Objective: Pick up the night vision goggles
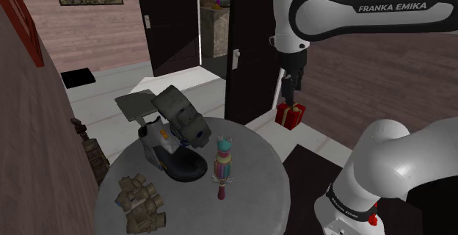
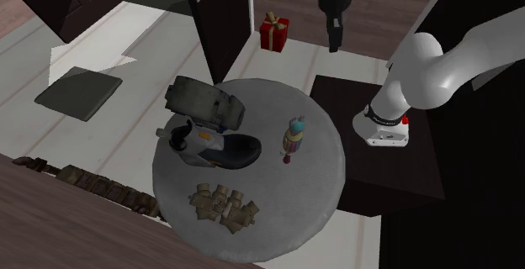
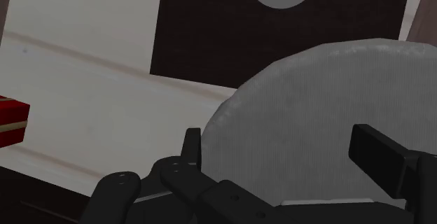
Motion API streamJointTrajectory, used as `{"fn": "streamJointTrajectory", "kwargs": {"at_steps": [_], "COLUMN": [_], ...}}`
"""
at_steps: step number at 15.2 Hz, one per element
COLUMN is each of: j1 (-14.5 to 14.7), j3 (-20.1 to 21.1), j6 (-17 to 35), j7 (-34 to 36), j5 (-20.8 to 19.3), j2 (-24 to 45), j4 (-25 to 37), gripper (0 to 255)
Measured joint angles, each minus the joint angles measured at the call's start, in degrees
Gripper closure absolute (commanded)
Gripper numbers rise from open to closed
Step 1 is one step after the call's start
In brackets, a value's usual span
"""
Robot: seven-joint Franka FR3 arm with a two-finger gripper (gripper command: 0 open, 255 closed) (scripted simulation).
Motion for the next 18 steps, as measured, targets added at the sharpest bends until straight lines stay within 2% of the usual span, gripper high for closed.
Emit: {"fn": "streamJointTrajectory", "kwargs": {"at_steps": [2, 8, 14, 18], "j1": [0.20, 2.33, 3.89, 4.64], "j3": [0.54, 6.59, 12.83, 17.22], "j6": [0.45, 5.14, 10.61, 14.75], "j7": [0.74, 9.10, 17.86, 24.28], "j5": [0.50, 5.83, 9.74, 11.01], "j2": [0.41, 5.12, 13.31, 20.65], "j4": [-0.08, -0.23, 2.77, 6.25], "gripper": [0, 0, 0, 0]}}
